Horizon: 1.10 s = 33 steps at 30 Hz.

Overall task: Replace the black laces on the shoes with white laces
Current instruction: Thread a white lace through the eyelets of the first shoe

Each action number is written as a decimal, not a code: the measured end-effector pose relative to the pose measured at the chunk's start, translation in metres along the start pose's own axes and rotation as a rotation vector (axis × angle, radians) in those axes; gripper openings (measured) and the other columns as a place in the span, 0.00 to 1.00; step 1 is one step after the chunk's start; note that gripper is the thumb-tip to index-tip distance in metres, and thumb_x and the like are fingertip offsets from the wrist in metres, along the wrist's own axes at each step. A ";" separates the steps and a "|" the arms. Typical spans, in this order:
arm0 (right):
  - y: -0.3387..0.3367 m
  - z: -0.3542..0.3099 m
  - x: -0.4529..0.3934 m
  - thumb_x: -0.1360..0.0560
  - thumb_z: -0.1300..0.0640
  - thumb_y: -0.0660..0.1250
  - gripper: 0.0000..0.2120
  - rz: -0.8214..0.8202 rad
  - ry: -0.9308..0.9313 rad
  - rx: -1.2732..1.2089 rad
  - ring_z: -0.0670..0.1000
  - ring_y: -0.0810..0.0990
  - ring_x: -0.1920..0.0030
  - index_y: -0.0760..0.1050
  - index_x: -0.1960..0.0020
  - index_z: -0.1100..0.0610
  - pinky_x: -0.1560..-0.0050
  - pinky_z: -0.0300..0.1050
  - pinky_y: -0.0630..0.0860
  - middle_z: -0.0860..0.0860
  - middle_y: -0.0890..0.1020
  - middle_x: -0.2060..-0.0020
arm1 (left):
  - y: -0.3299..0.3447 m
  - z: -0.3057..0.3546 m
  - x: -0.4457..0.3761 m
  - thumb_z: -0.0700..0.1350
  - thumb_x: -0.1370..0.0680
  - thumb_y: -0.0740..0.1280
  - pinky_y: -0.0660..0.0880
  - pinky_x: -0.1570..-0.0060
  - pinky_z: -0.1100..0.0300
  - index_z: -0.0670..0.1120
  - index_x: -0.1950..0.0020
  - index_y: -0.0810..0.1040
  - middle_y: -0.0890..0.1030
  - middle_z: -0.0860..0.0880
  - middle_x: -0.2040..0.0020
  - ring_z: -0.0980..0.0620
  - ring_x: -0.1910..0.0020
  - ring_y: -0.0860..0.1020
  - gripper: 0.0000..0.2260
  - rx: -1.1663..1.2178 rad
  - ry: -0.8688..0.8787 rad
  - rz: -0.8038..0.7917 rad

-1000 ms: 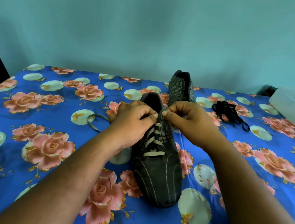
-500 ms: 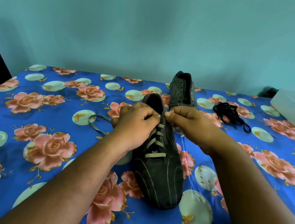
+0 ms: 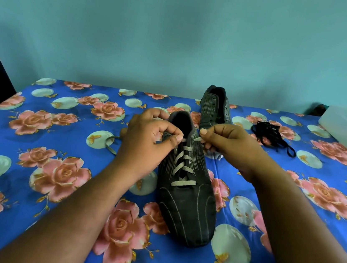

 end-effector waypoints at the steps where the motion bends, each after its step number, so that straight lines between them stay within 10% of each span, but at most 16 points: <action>1: -0.001 0.000 0.000 0.20 0.53 0.69 0.13 0.006 -0.012 -0.002 0.56 0.74 0.61 0.82 0.58 0.62 0.63 0.42 0.73 0.57 0.80 0.64 | -0.001 0.004 0.001 0.65 0.30 0.66 0.71 0.42 0.37 0.65 0.54 0.83 0.75 0.61 0.44 0.52 0.39 0.75 0.10 -0.056 0.026 0.008; 6: -0.002 -0.005 0.003 0.26 0.46 0.72 0.19 -0.029 -0.055 0.015 0.60 0.76 0.63 0.80 0.54 0.64 0.58 0.53 0.73 0.72 0.78 0.60 | 0.001 0.000 0.005 0.67 0.30 0.64 0.76 0.45 0.37 0.63 0.50 0.81 0.78 0.58 0.50 0.48 0.45 0.78 0.14 -0.025 0.005 -0.019; 12: -0.004 -0.019 0.007 0.28 0.50 0.76 0.08 0.024 -0.166 0.174 0.50 0.79 0.65 0.85 0.56 0.55 0.60 0.42 0.75 0.58 0.84 0.64 | 0.003 -0.009 0.009 0.66 0.30 0.65 0.77 0.43 0.40 0.61 0.53 0.82 0.78 0.57 0.51 0.47 0.43 0.78 0.14 -0.009 -0.044 -0.048; 17: 0.004 -0.006 0.004 0.23 0.53 0.73 0.09 -0.040 -0.064 0.058 0.56 0.71 0.65 0.82 0.58 0.57 0.60 0.51 0.69 0.64 0.77 0.67 | 0.020 -0.008 0.016 0.47 0.20 0.71 0.70 0.45 0.56 0.49 0.54 0.84 0.78 0.55 0.54 0.57 0.49 0.75 0.05 0.160 -0.113 -0.204; 24: 0.007 0.009 -0.001 0.16 0.58 0.61 0.13 -0.066 0.071 -0.076 0.50 0.70 0.65 0.76 0.57 0.59 0.64 0.40 0.67 0.49 0.78 0.68 | 0.017 -0.011 0.011 0.65 0.27 0.63 0.71 0.38 0.39 0.60 0.53 0.80 0.78 0.60 0.51 0.52 0.42 0.75 0.12 0.039 -0.062 -0.168; 33: 0.002 0.002 -0.003 0.20 0.56 0.68 0.12 0.033 -0.017 -0.065 0.54 0.74 0.67 0.77 0.55 0.65 0.70 0.36 0.72 0.56 0.79 0.68 | 0.014 -0.026 0.014 0.53 0.20 0.67 0.73 0.53 0.63 0.47 0.48 0.78 0.80 0.50 0.53 0.55 0.55 0.76 0.10 0.046 -0.094 -0.409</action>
Point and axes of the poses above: each hand's wrist, its own x-axis away from the middle knuckle, its own y-axis out of the palm, z = x × y, the point moved 9 cm from there along -x, towards the middle knuckle
